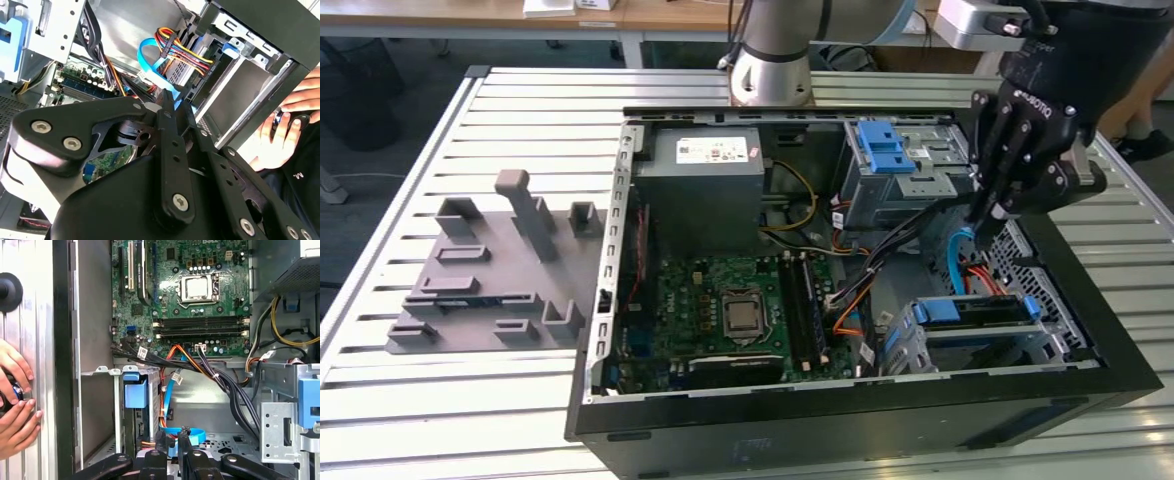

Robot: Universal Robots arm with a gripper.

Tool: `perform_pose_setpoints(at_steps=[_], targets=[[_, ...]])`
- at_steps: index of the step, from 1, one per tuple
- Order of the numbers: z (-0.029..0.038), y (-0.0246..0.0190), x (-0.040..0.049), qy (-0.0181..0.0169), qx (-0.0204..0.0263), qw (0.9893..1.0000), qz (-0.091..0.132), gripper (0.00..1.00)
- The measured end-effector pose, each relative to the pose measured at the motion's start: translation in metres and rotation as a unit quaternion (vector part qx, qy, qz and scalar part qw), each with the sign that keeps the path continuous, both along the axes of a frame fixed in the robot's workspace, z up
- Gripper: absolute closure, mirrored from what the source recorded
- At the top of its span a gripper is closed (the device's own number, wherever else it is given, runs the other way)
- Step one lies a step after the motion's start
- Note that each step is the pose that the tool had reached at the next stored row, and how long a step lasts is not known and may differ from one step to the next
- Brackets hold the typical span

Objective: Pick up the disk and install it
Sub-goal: 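Insert the second disk wire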

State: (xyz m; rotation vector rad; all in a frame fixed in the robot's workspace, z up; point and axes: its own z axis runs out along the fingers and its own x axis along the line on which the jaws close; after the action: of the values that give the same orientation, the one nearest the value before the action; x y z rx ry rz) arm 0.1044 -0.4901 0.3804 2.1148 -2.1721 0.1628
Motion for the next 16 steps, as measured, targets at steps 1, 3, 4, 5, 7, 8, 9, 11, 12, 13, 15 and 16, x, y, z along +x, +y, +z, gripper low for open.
perform_pose_setpoints(at_steps=[1,3,4,5,7,8,9,11,12,13,15,16], targets=[[-0.0012,0.0,0.0,0.0,-0.0013,1.0,0.0,0.76],[-0.0035,0.0,0.0001,0.0,-0.0056,1.0,0.0,0.76],[-0.0046,0.0,0.0001,0.0,-0.0078,1.0,0.0,0.76],[-0.0058,0.0,0.0001,0.0,-0.0102,0.9999,0.0,0.76],[-0.0076,0.0,0.0001,0.0,-0.0145,0.9999,0.0,0.75],[-0.0085,0.0,0.0001,0.0,-0.0161,0.9999,0.0,0.75],[-0.0093,0.0,0.0001,0.0,-0.0177,0.9998,0.0,0.69],[-0.011,0.0,0.0,0.0,-0.0208,0.9998,0.0,0.69],[-0.012,0.0,0.0001,0.0,-0.0219,0.9998,0.0,0.69],[-0.0129,0.0,0.0001,0.0,-0.0229,0.9997,0.0,0.69],[-0.0148,0.0,0.0,0.0,-0.0245,0.9997,0.0,0.69],[-0.0157,0.0,0.0,0.0,-0.0251,0.9997,0.0,0.7]])
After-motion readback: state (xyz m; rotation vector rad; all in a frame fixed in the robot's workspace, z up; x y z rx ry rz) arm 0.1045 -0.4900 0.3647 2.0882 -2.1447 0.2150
